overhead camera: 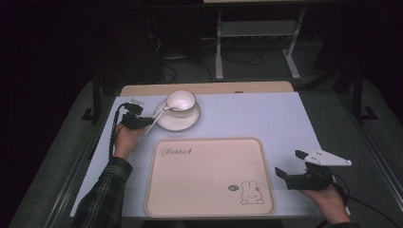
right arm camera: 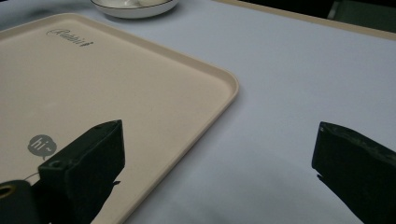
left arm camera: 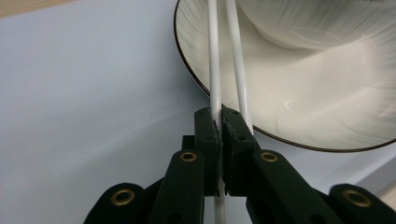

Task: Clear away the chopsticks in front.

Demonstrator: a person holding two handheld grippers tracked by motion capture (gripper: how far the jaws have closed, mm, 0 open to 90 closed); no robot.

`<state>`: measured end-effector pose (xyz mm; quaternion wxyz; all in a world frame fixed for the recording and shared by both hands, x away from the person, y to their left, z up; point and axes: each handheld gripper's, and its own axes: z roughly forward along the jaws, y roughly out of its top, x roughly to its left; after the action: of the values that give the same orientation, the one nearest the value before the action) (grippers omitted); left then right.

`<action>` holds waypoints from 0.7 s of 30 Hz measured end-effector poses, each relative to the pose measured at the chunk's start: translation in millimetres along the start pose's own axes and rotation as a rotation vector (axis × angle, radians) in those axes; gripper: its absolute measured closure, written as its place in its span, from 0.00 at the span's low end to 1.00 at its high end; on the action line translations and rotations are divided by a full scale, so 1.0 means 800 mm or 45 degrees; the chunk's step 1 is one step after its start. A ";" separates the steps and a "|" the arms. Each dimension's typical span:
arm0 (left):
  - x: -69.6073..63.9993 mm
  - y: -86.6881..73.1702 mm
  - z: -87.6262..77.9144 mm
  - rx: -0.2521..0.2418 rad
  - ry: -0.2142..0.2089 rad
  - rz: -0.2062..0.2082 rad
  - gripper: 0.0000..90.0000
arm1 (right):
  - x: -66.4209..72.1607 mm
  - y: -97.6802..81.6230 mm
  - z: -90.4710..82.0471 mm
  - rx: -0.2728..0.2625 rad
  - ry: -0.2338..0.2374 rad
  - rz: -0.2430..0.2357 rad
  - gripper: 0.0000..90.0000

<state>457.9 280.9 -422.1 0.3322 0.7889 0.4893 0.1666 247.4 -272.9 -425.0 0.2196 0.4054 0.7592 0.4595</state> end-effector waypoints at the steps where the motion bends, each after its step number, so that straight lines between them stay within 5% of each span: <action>1: 0.001 0.000 -0.002 -0.009 -0.006 -0.002 0.95 | 0.000 0.000 0.000 0.000 0.000 0.001 0.02; 12: 0.008 -0.018 -0.043 -0.085 -0.026 -0.022 0.95 | 0.000 0.000 -0.001 -0.004 -0.003 0.001 0.02; 21: 0.013 -0.040 -0.070 -0.088 -0.038 -0.029 0.95 | 0.000 0.001 0.001 0.001 -0.005 -0.005 0.02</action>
<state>408.6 319.4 -404.5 0.3685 0.7737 0.4873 0.1676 248.1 -272.2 -424.7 0.2219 0.4049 0.7597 0.4580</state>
